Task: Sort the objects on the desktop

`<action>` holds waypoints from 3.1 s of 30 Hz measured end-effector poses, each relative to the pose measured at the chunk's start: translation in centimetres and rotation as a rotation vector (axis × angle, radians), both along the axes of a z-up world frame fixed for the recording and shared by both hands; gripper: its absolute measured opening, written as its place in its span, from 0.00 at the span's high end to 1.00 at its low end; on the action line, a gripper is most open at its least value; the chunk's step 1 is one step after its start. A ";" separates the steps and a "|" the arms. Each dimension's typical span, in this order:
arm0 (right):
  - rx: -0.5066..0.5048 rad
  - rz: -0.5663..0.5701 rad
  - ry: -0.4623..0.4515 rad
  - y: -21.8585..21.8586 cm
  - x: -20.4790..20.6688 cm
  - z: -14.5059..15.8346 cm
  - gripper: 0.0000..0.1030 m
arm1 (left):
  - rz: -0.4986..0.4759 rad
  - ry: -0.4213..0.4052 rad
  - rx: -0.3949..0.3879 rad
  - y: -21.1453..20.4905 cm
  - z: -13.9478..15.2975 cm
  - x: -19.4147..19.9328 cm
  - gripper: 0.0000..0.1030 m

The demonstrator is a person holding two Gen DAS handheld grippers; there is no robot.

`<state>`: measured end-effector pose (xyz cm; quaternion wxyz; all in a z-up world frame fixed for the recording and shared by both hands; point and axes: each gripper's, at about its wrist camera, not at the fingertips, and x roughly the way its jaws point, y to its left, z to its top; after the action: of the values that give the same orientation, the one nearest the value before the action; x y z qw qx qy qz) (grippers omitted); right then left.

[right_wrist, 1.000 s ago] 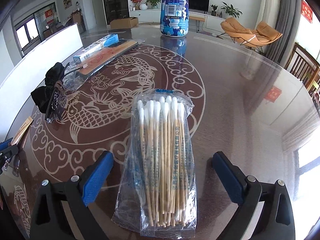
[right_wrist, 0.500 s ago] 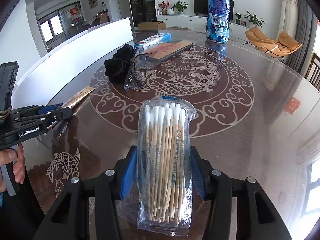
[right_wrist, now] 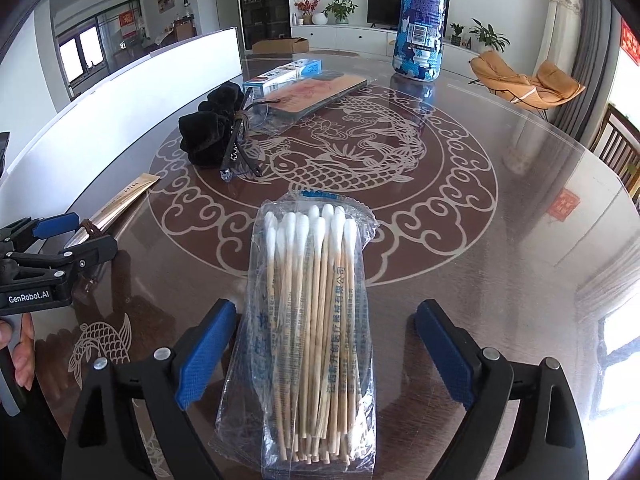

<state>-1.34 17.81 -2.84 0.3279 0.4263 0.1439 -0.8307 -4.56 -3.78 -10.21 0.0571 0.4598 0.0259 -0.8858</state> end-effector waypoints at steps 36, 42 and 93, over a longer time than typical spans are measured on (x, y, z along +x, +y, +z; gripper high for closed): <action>0.014 -0.002 -0.010 0.1 0.1 -0.4 0.00 | 0.003 0.016 0.001 0.2 -0.2 0.4 0.00; 0.015 -0.002 -0.009 0.1 0.1 -0.4 0.00 | 0.002 0.016 0.002 0.2 -0.2 0.4 0.00; 0.256 0.167 -0.247 -2.0 -1.7 1.5 0.61 | -0.195 -0.157 0.041 0.4 2.7 -1.3 0.72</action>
<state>-3.00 15.81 -1.38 0.3542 0.5498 0.2419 -0.7167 -5.89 -3.37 -7.48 -0.0368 0.5290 -0.0054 -0.8478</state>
